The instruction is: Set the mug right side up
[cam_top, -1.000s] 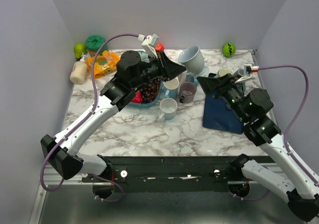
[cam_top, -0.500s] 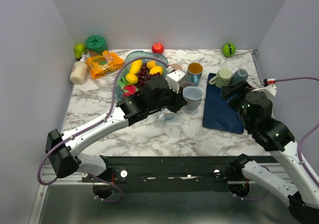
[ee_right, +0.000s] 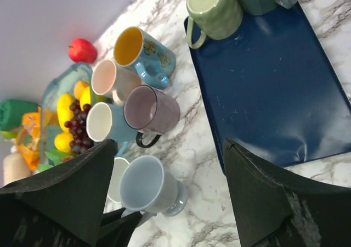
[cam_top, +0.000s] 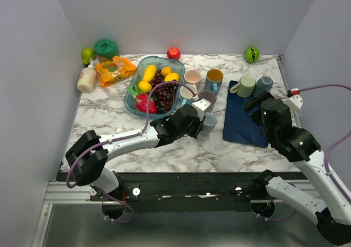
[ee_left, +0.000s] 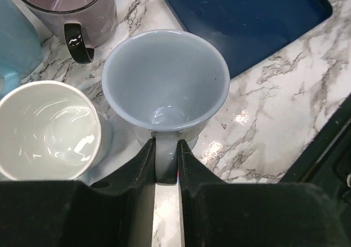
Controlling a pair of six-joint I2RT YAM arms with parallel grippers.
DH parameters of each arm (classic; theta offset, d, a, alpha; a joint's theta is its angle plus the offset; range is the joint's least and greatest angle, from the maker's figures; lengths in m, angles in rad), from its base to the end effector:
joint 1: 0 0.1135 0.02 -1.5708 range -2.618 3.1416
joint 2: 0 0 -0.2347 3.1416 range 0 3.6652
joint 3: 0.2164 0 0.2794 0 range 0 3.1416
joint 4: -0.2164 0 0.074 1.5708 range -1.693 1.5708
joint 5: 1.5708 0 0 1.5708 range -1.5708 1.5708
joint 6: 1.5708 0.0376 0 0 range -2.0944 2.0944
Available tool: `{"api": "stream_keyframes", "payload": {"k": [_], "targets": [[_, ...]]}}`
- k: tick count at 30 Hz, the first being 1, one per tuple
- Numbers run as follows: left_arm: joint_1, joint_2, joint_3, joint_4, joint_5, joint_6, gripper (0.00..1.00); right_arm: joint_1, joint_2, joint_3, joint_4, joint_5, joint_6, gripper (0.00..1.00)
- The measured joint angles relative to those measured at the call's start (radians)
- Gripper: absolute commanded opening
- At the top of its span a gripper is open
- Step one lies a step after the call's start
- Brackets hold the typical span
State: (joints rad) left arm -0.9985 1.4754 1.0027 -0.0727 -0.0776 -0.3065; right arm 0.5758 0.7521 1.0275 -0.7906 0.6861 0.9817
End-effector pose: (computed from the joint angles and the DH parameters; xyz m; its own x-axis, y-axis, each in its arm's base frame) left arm 0.1992 -0.3038 0.2185 -0.5099 0.2361 -0.8272 0.6801 0.6995 -0.2196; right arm 0.1678 0.0805 0.3550 -0.1954 0.6401 -0.7430 0.3664 0.7504 0.5501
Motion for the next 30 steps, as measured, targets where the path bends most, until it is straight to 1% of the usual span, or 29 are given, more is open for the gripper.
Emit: {"api": "stream_keyframes", "payload": {"k": [4,9,15,16,17,19,20,23,25,27,29,30], "targets": [[-0.012,0.066,-0.031,0.1,-0.044,0.011,0.0,0.0,0.07,0.016,-0.016,-0.042,-0.02,0.86],[-0.012,0.166,-0.032,0.224,-0.088,0.022,0.0,0.0,0.137,0.018,-0.025,-0.112,-0.047,0.88],[-0.012,0.235,-0.031,0.351,-0.146,0.026,0.0,0.0,0.16,0.024,-0.038,-0.155,-0.072,0.89],[-0.013,0.245,-0.032,0.37,-0.153,0.028,0.02,0.0,0.164,0.028,-0.044,-0.157,-0.076,0.89],[-0.015,0.254,-0.034,0.391,-0.16,0.029,0.1,0.0,0.168,0.032,-0.049,-0.158,-0.078,0.9],[-0.017,0.261,-0.048,0.427,-0.173,0.03,0.16,-0.002,0.18,0.038,-0.061,-0.158,-0.082,0.9],[-0.018,0.261,-0.062,0.447,-0.178,0.031,0.24,-0.006,0.187,0.04,-0.07,-0.159,-0.084,0.9],[-0.025,0.261,-0.104,0.496,-0.19,0.035,0.26,-0.027,0.205,0.042,-0.086,-0.172,-0.086,0.9],[-0.032,0.261,-0.132,0.515,-0.201,0.043,0.3,-0.048,0.215,0.042,-0.094,-0.185,-0.089,0.9],[-0.04,0.257,-0.151,0.533,-0.214,0.052,0.41,-0.066,0.22,0.042,-0.098,-0.197,-0.091,0.9],[-0.043,0.25,-0.165,0.534,-0.223,0.058,0.49,-0.083,0.226,0.042,-0.101,-0.209,-0.093,0.91],[-0.043,0.248,-0.174,0.533,-0.226,0.056,0.51,-0.089,0.23,0.042,-0.102,-0.213,-0.093,0.91]]}}
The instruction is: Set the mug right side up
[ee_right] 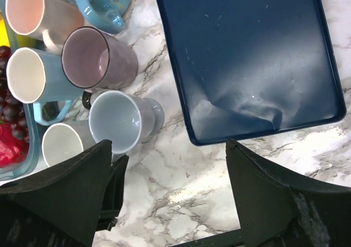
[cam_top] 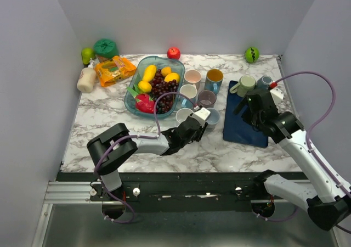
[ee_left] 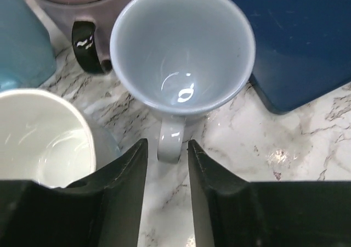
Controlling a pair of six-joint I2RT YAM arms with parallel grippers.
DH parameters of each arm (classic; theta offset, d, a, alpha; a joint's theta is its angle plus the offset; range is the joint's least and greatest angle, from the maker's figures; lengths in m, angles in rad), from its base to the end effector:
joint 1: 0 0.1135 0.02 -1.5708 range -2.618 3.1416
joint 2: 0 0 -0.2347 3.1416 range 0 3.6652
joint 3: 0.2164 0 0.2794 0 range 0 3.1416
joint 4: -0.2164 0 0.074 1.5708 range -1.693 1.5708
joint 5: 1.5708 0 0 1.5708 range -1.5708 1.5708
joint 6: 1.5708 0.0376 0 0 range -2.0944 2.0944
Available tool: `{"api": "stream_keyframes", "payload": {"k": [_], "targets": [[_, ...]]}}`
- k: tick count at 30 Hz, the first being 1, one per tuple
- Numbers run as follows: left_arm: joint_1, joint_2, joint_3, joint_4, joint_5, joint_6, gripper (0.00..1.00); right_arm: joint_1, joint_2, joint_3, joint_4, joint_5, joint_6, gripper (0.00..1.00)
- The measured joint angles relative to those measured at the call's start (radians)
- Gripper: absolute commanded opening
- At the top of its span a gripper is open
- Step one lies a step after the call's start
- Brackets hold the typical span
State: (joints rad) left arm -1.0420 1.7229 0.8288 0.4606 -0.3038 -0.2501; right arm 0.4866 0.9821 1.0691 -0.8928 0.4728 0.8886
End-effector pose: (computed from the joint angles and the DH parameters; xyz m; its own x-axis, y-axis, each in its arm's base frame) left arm 0.1979 -0.3163 0.1242 -0.3753 0.1742 -0.9104 0.6131 0.7833 -0.1029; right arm 0.2120 0.0928 0.3146 -0.5088 0.5126 -0.6916 0.4082 0.8510 0.3304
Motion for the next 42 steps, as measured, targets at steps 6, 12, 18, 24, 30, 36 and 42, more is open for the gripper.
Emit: {"api": "stream_keyframes", "payload": {"k": [6,12,18,24,30,36,42], "targets": [[-0.005,-0.012,-0.012,-0.045,-0.007,-0.002,0.71,-0.055,0.023,0.0,0.0,-0.024,-0.011,0.91],[-0.008,-0.105,-0.002,-0.093,-0.006,-0.004,0.82,-0.154,0.069,0.0,0.006,-0.035,-0.065,0.92],[-0.014,-0.249,0.011,-0.143,-0.006,0.01,0.87,-0.241,0.235,0.018,0.024,-0.037,-0.088,0.93],[-0.02,-0.409,0.011,-0.237,-0.007,0.053,0.93,-0.245,0.495,0.191,0.053,-0.029,-0.051,0.94],[-0.018,-0.507,0.046,-0.37,0.003,0.067,0.96,-0.245,0.713,0.384,0.087,0.0,0.011,0.94],[-0.004,-0.592,0.077,-0.471,0.031,0.06,0.99,-0.245,0.923,0.54,0.092,0.048,0.072,0.94],[0.016,-0.633,0.111,-0.54,0.061,0.051,0.99,-0.245,1.022,0.6,0.09,0.097,0.135,0.93]]}}
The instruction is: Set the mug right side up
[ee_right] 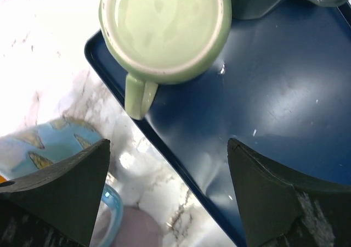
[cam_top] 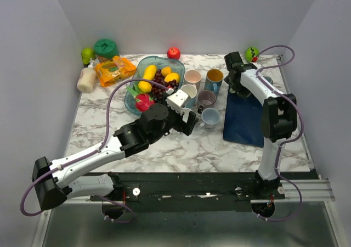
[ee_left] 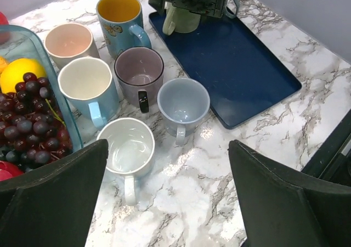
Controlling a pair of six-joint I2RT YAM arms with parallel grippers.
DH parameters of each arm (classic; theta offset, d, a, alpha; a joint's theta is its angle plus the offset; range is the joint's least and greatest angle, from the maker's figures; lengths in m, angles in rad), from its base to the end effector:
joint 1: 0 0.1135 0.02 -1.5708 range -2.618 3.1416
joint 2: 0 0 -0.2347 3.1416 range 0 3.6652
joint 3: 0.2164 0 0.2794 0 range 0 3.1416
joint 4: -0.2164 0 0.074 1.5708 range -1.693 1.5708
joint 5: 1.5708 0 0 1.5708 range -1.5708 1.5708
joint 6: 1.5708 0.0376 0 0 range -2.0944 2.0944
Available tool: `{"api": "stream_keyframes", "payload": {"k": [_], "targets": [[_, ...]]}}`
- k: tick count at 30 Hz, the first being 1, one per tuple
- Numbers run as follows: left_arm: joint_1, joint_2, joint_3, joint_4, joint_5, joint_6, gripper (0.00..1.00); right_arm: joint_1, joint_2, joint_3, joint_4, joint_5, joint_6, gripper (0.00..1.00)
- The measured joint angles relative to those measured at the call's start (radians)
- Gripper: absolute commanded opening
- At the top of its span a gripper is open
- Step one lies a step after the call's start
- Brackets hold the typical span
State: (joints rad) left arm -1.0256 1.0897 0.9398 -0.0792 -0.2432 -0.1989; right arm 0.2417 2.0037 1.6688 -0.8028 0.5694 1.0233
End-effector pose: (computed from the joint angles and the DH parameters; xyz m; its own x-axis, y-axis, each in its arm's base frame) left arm 0.1622 -0.2499 0.3150 -0.2554 0.0513 -0.9655 0.6710 0.7283 -0.1388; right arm 0.4323 0.0857 0.1976 -0.4433 0.6314 -0.6363 0.7619 0.6394 0.1036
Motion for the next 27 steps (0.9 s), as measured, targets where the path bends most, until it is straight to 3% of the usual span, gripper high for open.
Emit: {"api": "stream_keyframes", "payload": {"k": [20,27], "targets": [[0.126,0.0,0.047,-0.069,0.104,-0.046,0.99,-0.067,0.147,0.163,-0.114,0.075,0.174,0.82],[0.155,0.0,0.047,-0.072,0.132,-0.068,0.99,-0.066,0.139,0.138,-0.109,0.065,0.178,0.7]]}}
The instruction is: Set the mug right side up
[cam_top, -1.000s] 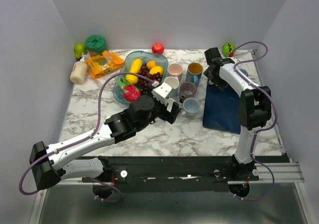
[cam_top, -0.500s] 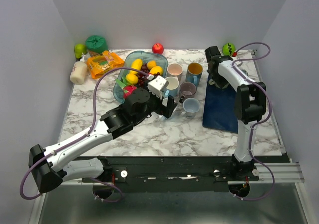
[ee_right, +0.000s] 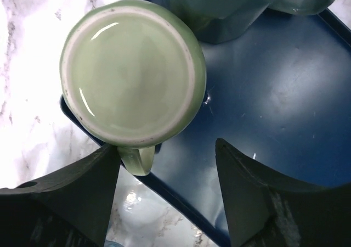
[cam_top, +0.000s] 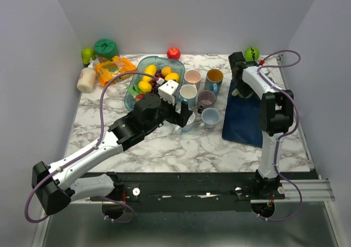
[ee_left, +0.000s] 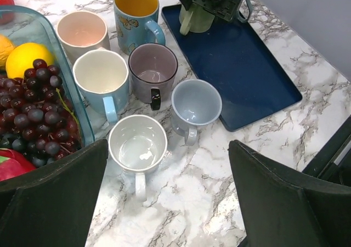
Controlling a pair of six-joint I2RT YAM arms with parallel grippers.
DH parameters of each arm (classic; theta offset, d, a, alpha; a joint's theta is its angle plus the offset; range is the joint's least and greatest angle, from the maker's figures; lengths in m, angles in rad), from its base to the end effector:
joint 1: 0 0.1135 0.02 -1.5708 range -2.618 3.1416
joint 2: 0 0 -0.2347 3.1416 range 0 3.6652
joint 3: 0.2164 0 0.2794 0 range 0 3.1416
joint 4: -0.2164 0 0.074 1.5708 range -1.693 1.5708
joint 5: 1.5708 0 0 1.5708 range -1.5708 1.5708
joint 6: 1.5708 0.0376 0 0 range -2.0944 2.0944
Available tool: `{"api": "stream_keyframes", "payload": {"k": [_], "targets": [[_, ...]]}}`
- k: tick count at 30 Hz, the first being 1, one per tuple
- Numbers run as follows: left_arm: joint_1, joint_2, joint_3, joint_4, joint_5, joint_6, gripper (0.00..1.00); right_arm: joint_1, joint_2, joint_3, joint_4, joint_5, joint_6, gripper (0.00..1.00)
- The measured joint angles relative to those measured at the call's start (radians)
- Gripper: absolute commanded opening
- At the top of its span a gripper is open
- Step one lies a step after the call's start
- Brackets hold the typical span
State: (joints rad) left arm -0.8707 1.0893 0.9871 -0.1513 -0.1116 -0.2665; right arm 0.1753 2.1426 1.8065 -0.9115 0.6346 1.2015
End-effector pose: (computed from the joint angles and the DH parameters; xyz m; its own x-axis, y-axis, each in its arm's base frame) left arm 0.1944 -0.2242 0.3254 -0.3377 -0.0053 -0.9412 0.6236 0.7477 -0.2280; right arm 0.4544 0.0578 0.1786 -0.2951 0.7104 -0.6389 0.8870 0.4523 0.0933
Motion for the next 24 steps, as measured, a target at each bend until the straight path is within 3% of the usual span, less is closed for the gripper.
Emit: {"api": "stream_keyframes", "payload": {"k": [4,7,14,24], "targets": [[0.008,0.0,0.0,0.0,0.011,-0.01,0.99,0.0,-0.036,-0.061,0.004,-0.006,-0.024,0.6],[0.013,0.0,-0.001,0.004,0.016,-0.016,0.99,-0.003,-0.076,-0.135,0.014,-0.01,-0.069,0.59],[0.021,-0.005,-0.022,0.016,0.021,-0.027,0.99,-0.011,-0.191,-0.338,0.127,-0.064,-0.286,0.7],[0.026,-0.013,-0.036,0.016,0.027,-0.037,0.99,-0.012,-0.204,-0.323,0.269,-0.166,-0.632,0.75]]}}
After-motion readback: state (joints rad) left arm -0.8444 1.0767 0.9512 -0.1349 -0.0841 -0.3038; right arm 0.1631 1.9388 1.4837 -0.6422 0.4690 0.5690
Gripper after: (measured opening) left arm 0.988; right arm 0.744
